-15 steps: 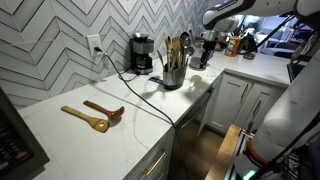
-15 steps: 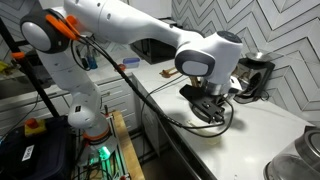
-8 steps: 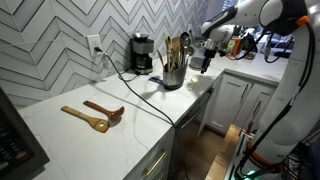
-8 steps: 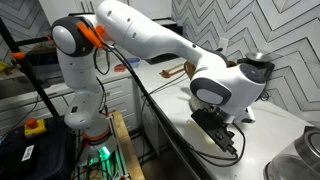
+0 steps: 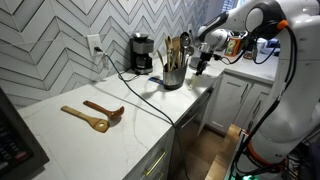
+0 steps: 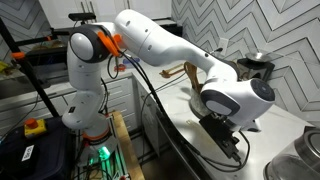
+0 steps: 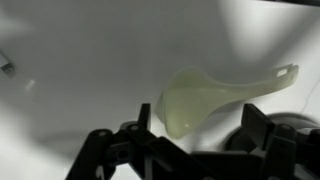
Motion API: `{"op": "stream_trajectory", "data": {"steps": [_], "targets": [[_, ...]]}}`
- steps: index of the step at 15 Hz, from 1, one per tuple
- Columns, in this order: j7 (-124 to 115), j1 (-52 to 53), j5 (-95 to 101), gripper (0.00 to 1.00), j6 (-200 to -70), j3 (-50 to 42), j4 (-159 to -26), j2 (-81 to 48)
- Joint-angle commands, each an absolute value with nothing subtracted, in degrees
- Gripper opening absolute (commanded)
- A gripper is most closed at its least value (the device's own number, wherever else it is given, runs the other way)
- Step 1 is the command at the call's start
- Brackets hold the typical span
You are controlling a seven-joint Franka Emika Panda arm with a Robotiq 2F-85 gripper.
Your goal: Pick up the white serving spoon and put it in the silver utensil holder
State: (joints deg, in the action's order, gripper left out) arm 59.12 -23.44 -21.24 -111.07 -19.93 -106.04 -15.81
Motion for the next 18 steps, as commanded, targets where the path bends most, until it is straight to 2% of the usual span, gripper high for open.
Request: {"op": "stream_trajectory", "data": {"steps": [1, 4, 9, 18], "targets": [[59.44, -26.15, -23.48, 0.63, -111.53, -17.46, -103.13, -19.31], [59.09, -27.06, -23.29, 0.37, -111.53, -16.72, -101.99, -20.7], [58.11, -28.25, -22.78, 0.0, -111.29, -16.15, -100.48, -22.13], [52.14, -25.12, -14.94, 0.01, -114.11, -17.09, -105.39, -11.72]]}}
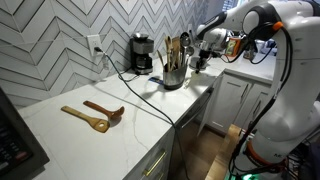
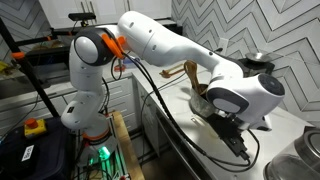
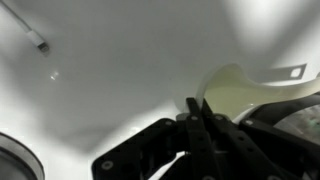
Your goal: Pick up the white serving spoon and put it in the silver utensil holder
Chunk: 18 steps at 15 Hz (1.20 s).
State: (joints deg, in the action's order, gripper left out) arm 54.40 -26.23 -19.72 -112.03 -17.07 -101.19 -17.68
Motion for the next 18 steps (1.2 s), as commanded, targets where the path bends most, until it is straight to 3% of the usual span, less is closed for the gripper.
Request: {"op": "stream_trajectory", "data": {"steps": [1, 8, 18], "targets": [[51.62, -24.59, -12.38, 0.01, -114.13, -17.35, -105.98, -9.92], [43.29, -20.66, 7.8, 0.01, -120.15, -17.1, -114.31, 7.22], [37.95, -13.06, 27.54, 0.01, -132.68, -10.01, -130.2, 30.94]]}}
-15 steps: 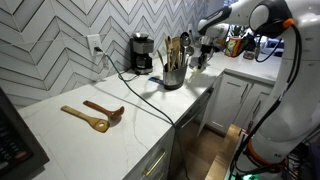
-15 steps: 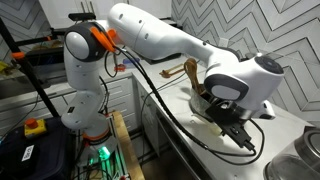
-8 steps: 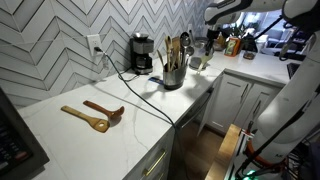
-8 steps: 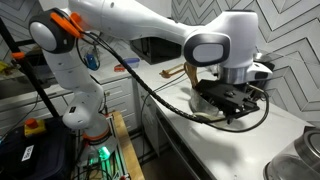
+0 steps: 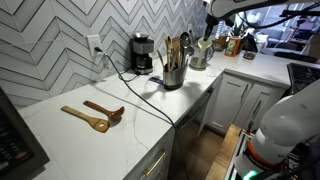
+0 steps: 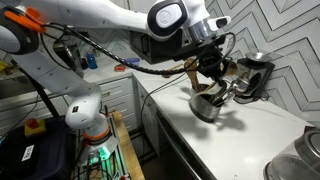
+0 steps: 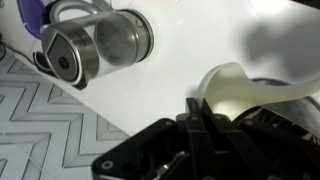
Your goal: Pick up the white serving spoon and put it in the silver utensil holder
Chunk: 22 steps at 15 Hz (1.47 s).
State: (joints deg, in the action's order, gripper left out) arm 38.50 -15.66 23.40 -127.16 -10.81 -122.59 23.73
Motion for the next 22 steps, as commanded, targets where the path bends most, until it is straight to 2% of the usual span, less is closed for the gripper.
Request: {"op": "stream_trajectory", "data": {"steps": [1, 6, 7, 13, 14, 22], "targets": [[38.09, -12.23, 28.18, 0.01, -134.38, -9.5, -131.39, 32.26], [39.42, -7.36, 26.99, 0.01, -144.76, -9.52, -136.25, 35.91], [38.22, -8.63, 27.48, 0.04, -141.12, -8.74, -132.86, 33.3], [38.34, -7.62, 27.31, 0.04, -143.02, -8.84, -134.1, 34.36], [38.6, -7.84, 28.53, 0.01, -144.76, -8.51, -134.09, 34.4], [45.98, -7.05, 33.3, 0.01, -157.55, -8.31, -134.17, 31.74]]}}
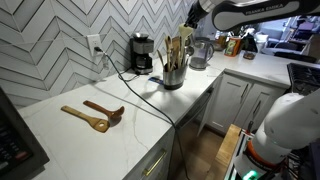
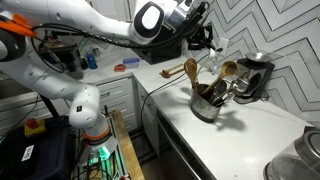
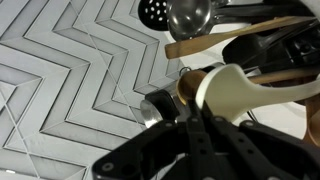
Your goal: Pick up the white serving spoon and put it in the silver utensil holder
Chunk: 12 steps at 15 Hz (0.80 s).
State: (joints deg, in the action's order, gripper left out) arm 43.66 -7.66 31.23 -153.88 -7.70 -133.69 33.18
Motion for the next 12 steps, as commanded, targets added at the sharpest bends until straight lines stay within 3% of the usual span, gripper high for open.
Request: {"op": "stream_trajectory", "data": {"steps": [1, 12], "targets": [[46.66, -6.95, 33.42, 0.01, -158.8, -8.56, -134.48, 31.12], [51.04, -7.21, 32.59, 0.01, -163.73, -9.25, -137.12, 27.01]]}}
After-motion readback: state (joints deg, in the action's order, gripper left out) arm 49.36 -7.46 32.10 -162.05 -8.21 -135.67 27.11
